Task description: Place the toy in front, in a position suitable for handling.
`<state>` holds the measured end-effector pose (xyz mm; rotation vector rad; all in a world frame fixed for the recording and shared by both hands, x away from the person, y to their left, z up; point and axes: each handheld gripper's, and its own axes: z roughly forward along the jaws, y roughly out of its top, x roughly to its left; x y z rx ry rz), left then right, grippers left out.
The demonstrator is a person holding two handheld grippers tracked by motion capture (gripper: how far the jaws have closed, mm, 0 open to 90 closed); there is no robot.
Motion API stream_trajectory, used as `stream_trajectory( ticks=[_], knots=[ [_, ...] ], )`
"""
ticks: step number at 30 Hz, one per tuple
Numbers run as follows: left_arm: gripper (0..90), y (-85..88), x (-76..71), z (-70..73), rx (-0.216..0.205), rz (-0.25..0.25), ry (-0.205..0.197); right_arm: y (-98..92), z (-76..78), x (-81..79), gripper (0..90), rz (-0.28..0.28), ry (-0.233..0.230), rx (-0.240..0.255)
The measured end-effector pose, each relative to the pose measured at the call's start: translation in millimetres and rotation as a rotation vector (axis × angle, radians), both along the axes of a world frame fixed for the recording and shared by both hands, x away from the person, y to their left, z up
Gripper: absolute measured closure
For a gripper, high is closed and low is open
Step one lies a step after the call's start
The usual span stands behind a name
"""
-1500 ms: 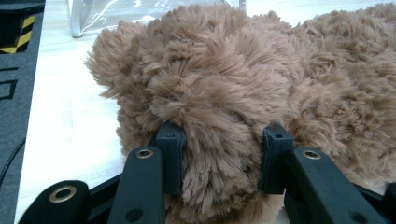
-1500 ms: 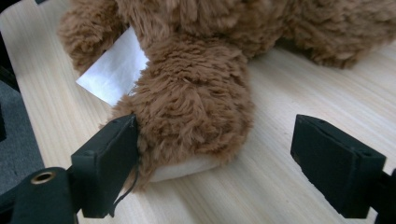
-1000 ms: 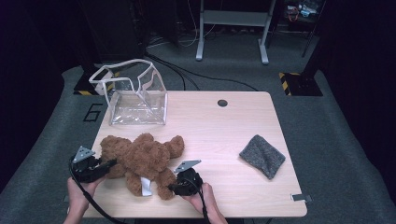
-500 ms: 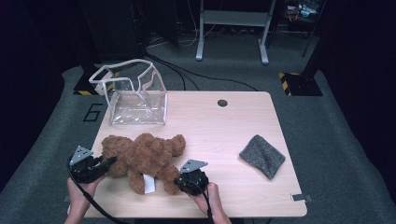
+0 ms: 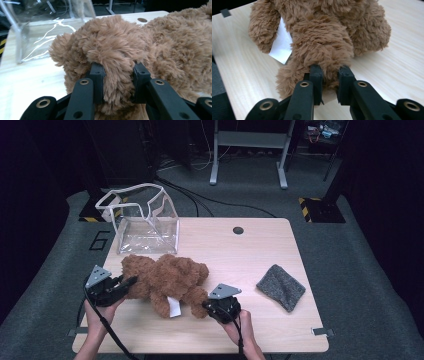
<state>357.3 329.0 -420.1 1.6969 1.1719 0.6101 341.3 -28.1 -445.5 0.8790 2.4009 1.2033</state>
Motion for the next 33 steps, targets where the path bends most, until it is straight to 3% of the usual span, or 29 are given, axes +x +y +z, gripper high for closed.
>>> stream_trajectory(
  ticks=[7,13,20,22,28,33],
  knots=[
    [69.1,-25.2,16.7,7.5,0.004,-0.042,-0.006,-23.3,10.4,4.6,78.2,-0.053,-0.021,-0.005],
    [69.4,-47.4,31.9,12.0,-0.011,-0.067,-0.018,-41.7,17.0,6.6,78.4,-0.080,-0.050,-0.038],
    [69.4,-73.4,47.4,19.1,-0.008,-0.112,-0.038,-66.2,25.4,8.7,78.4,-0.120,-0.076,-0.050],
    [69.4,-80.2,51.3,20.8,0.011,-0.131,-0.036,-73.0,27.1,9.2,78.4,-0.134,-0.078,-0.055],
    [69.4,-99.9,60.3,20.1,0.010,-0.156,-0.035,-90.3,27.1,12.4,78.4,-0.165,-0.084,-0.066],
    [69.3,-118.0,67.0,10.2,0.003,-0.159,-0.021,-107.7,18.4,21.1,78.5,-0.188,-0.058,-0.080]
  ],
)
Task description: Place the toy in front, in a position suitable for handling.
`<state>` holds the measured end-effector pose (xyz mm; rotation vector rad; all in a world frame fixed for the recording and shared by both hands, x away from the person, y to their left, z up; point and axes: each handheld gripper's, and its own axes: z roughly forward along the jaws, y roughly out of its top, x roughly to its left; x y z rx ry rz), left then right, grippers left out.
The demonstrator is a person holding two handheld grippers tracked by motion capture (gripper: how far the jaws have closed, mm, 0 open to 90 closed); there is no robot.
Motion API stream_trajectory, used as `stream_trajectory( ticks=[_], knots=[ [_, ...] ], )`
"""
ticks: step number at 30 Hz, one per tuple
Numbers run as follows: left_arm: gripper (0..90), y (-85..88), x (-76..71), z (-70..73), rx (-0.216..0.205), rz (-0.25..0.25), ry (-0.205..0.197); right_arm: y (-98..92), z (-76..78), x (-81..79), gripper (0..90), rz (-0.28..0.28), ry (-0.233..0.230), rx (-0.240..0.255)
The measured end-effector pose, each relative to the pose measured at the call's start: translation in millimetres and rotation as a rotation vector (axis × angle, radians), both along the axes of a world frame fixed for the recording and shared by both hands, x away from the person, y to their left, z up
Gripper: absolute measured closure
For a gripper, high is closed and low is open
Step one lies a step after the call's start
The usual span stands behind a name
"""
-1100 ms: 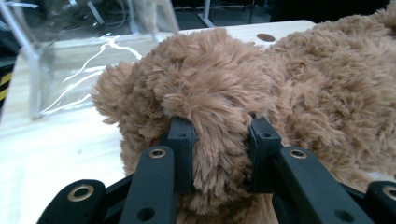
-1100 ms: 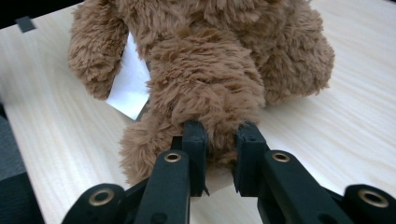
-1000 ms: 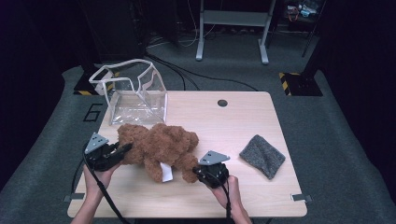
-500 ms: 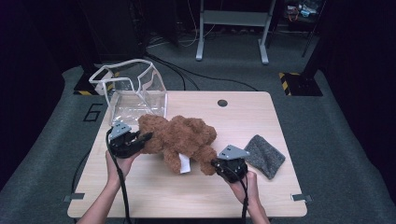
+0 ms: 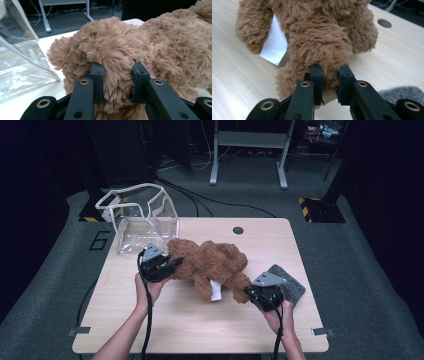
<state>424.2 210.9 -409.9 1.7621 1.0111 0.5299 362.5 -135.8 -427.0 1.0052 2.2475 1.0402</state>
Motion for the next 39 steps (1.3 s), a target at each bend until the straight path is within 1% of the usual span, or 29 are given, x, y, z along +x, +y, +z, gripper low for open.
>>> stream_trajectory(
  ticks=[4,5,7,8,10,12,14,15,16,17,18,19,20,21,22,23,24,25,26,28,29,30,31,32,34,35,37,38,39],
  knots=[
    [69.0,-18.4,2.9,-17.7,0.037,-0.009,0.020,-12.4,-20.7,8.8,78.4,-0.035,0.038,-0.021],
    [68.9,-21.5,3.1,-21.0,0.044,-0.011,0.023,-14.8,-25.2,9.4,78.4,-0.048,0.048,-0.016],
    [68.8,-28.0,4.0,-27.1,0.048,-0.019,0.036,-20.2,-32.7,10.9,78.3,-0.062,0.065,-0.015],
    [68.7,-28.0,4.0,-27.1,0.048,-0.019,0.036,-20.2,-32.7,10.9,78.3,-0.062,0.065,-0.015],
    [68.1,-36.0,5.9,-36.1,0.071,-0.036,0.061,-26.7,-42.3,13.3,77.7,-0.087,0.091,-0.024],
    [67.1,-37.6,6.6,-38.7,0.072,-0.035,0.068,-27.9,-45.3,13.3,77.4,-0.099,0.100,-0.021],
    [66.5,-39.6,7.2,-46.1,0.066,-0.035,0.087,-31.4,-50.7,15.0,76.4,-0.115,0.126,-0.016],
    [64.8,-39.5,6.2,-47.7,0.057,-0.039,0.082,-34.4,-55.8,16.1,75.1,-0.106,0.146,-0.014],
    [63.3,-39.5,6.2,-47.7,0.057,-0.039,0.082,-34.4,-55.8,16.1,75.1,-0.106,0.146,-0.014],
    [63.3,-39.3,5.8,-47.3,0.065,-0.044,0.080,-32.8,-58.0,16.2,74.1,-0.124,0.152,-0.001],
    [61.1,-39.0,5.5,-47.2,0.067,-0.050,0.078,-34.1,-60.2,17.2,72.9,-0.114,0.162,-0.006],
    [53.8,-36.8,5.2,-45.9,0.083,-0.055,0.083,-35.3,-61.8,18.1,67.7,-0.130,0.175,0.010],
    [49.4,-36.8,5.2,-45.9,0.083,-0.055,0.083,-35.3,-61.8,18.1,67.7,-0.130,0.175,0.010],
    [45.3,-32.9,5.3,-44.7,0.075,-0.070,0.082,-40.5,-61.0,20.3,63.4,-0.112,0.181,0.021],
    [41.5,-32.9,5.3,-44.7,0.075,-0.070,0.082,-40.5,-61.0,20.3,63.4,-0.112,0.181,0.021],
    [41.5,-29.5,4.3,-44.2,0.054,-0.084,0.075,-41.4,-59.8,19.5,59.1,-0.122,0.196,0.041],
    [38.0,-26.7,3.9,-44.0,0.050,-0.093,0.073,-44.4,-58.6,19.0,55.8,-0.112,0.207,0.062],
    [33.1,-22.2,2.3,-43.8,0.039,-0.102,0.077,-48.1,-56.1,17.5,43.5,-0.139,0.192,0.067],
    [30.6,-20.4,0.7,-44.0,0.033,-0.106,0.076,-50.6,-54.6,17.2,40.6,-0.137,0.199,0.080],
    [26.9,-15.4,-2.9,-44.2,0.050,-0.112,0.064,-53.4,-51.2,14.5,30.9,-0.159,0.194,0.079],
    [25.3,-15.4,-2.9,-44.2,0.050,-0.112,0.064,-55.2,-50.5,14.5,28.0,-0.154,0.195,0.076],
    [24.0,-10.1,-6.3,-44.3,0.048,-0.113,0.064,-55.7,-49.5,13.5,25.7,-0.164,0.196,0.077],
    [23.7,-10.1,-6.3,-44.3,0.048,-0.113,0.064,-56.7,-48.9,12.5,22.4,-0.168,0.195,0.073],
    [22.7,-7.4,-7.6,-44.5,0.058,-0.113,0.063,-57.7,-48.7,11.9,19.8,-0.167,0.192,0.074],
    [22.5,0.7,-10.8,-46.3,0.068,-0.113,0.072,-60.4,-47.8,9.4,17.7,-0.185,0.190,0.077],
    [22.3,0.7,-10.8,-46.3,0.068,-0.113,0.072,-62.4,-47.7,8.6,16.1,-0.188,0.183,0.087],
    [22.6,7.8,-12.8,-52.0,0.084,-0.111,0.099,-66.0,-46.8,6.1,15.0,-0.203,0.186,0.097],
    [22.9,7.8,-12.8,-52.0,0.084,-0.111,0.099,-66.0,-46.8,6.1,15.0,-0.203,0.186,0.097],
    [24.0,11.7,-13.3,-56.8,0.094,-0.110,0.119,-69.9,-45.4,3.9,14.9,-0.219,0.178,0.101]
  ],
)
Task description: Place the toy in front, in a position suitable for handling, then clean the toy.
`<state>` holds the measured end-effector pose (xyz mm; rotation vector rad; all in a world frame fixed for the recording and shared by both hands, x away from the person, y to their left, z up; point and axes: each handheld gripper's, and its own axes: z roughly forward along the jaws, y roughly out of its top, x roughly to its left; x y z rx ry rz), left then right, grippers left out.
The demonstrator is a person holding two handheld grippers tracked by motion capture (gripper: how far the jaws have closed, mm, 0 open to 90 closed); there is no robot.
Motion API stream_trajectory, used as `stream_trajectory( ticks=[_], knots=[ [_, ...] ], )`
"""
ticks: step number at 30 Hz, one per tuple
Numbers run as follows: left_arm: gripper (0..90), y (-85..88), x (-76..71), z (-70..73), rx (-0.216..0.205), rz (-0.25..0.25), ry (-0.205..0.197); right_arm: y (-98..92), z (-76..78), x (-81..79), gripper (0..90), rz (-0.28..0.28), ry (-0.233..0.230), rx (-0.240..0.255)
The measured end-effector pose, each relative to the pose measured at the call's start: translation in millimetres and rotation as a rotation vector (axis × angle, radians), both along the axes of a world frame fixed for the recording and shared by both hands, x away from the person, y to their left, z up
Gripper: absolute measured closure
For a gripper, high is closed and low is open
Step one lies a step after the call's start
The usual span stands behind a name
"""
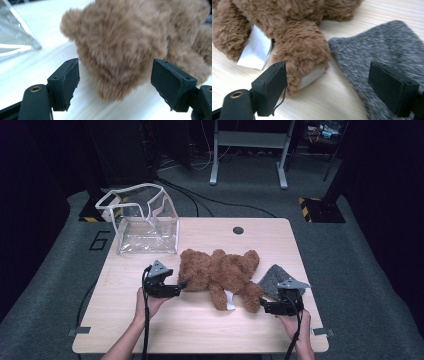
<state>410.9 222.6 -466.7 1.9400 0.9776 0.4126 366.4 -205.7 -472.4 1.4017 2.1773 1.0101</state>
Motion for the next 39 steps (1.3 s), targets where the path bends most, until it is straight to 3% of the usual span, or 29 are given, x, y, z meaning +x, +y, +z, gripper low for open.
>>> stream_trajectory(
  ticks=[2,4,5,6,9,15,19,24,30,36,39],
  knots=[
    [25.7,1.4,-0.2,-2.4,-0.005,0.001,0.009,-2.7,0.8,-0.2,14.9,-0.006,-0.003,0.001],
    [35.8,4.2,0.1,-8.9,-0.010,-0.003,0.030,-9.9,2.8,0.8,14.5,-0.041,-0.014,-0.024],
    [36.4,4.2,0.1,-8.9,-0.010,-0.003,0.030,-9.9,2.8,0.8,14.5,-0.041,-0.014,-0.024],
    [37.1,4.8,1.1,-13.0,-0.001,-0.017,0.048,-14.4,4.0,1.8,14.3,-0.076,-0.014,-0.035],
    [38.6,3.6,1.9,-17.8,0.005,-0.021,0.051,-19.5,4.1,4.1,14.1,-0.126,-0.016,-0.045],
    [45.8,-1.8,2.5,-28.5,0.010,-0.030,0.071,-24.7,1.0,12.8,14.4,-0.182,0.008,-0.087],
    [55.8,-3.7,3.6,-31.1,0.001,-0.024,0.065,-24.9,-3.0,20.4,14.7,-0.207,0.037,-0.106],
    [63.1,-4.7,3.9,-36.1,-0.026,-0.020,0.069,-24.6,-8.9,30.1,15.0,-0.219,0.049,-0.133],
    [71.6,-5.1,5.1,-38.6,-0.030,-0.021,0.058,-24.4,-15.6,39.8,15.2,-0.242,0.071,-0.153],
    [80.1,-5.5,4.5,-44.4,-0.048,-0.021,0.035,-22.3,-30.2,49.7,26.5,-0.250,0.118,-0.186],
    [81.8,-5.5,3.7,-48.0,-0.065,-0.016,0.031,-23.5,-32.7,49.3,32.1,-0.248,0.119,-0.168]
  ],
)
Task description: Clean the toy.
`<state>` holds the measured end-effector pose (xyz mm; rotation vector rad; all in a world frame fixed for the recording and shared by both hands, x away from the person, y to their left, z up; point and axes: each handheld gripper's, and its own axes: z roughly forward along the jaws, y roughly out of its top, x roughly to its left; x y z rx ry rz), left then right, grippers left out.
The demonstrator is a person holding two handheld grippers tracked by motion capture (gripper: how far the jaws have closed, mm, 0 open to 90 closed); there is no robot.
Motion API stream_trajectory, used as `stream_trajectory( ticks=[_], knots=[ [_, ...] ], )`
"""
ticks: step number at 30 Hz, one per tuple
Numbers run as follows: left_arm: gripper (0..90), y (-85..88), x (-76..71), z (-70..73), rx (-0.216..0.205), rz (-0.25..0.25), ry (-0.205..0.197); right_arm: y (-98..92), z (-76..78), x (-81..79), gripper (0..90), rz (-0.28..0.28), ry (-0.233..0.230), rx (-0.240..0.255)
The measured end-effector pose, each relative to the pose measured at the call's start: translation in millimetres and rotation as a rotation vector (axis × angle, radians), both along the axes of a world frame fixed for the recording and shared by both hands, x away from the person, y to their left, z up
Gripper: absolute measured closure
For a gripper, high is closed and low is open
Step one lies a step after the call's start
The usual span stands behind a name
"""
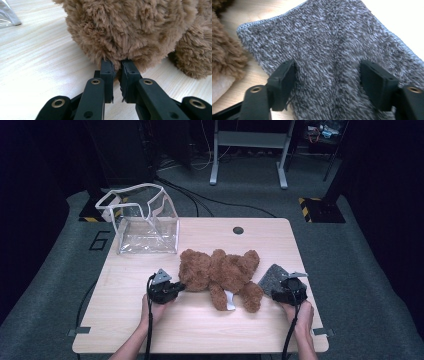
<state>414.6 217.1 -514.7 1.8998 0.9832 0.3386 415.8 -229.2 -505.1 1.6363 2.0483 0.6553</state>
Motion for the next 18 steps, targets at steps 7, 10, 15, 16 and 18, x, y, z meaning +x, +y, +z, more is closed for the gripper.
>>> stream_trajectory(
  ticks=[7,10,15,16,18],
  knots=[
    [82.9,0.5,-1.7,-8.3,-0.038,0.010,-0.002,-1.9,-0.3,-2.1,47.2,0.002,-0.008,0.017],
    [82.9,0.8,-2.7,-10.7,-0.043,0.014,-0.019,-3.5,-0.2,-2.5,54.8,0.012,-0.018,0.006],
    [83.1,0.2,-4.1,-10.3,-0.023,0.007,-0.048,-6.4,0.8,-3.8,64.3,0.009,-0.015,0.009],
    [83.1,0.9,-3.8,-10.2,-0.025,0.006,-0.048,-7.1,0.5,-4.0,65.9,0.012,-0.022,0.007],
    [83.2,-1.1,-4.6,-10.1,-0.005,0.007,-0.055,-7.9,0.6,-4.6,70.5,0.011,-0.029,0.007]
  ],
)
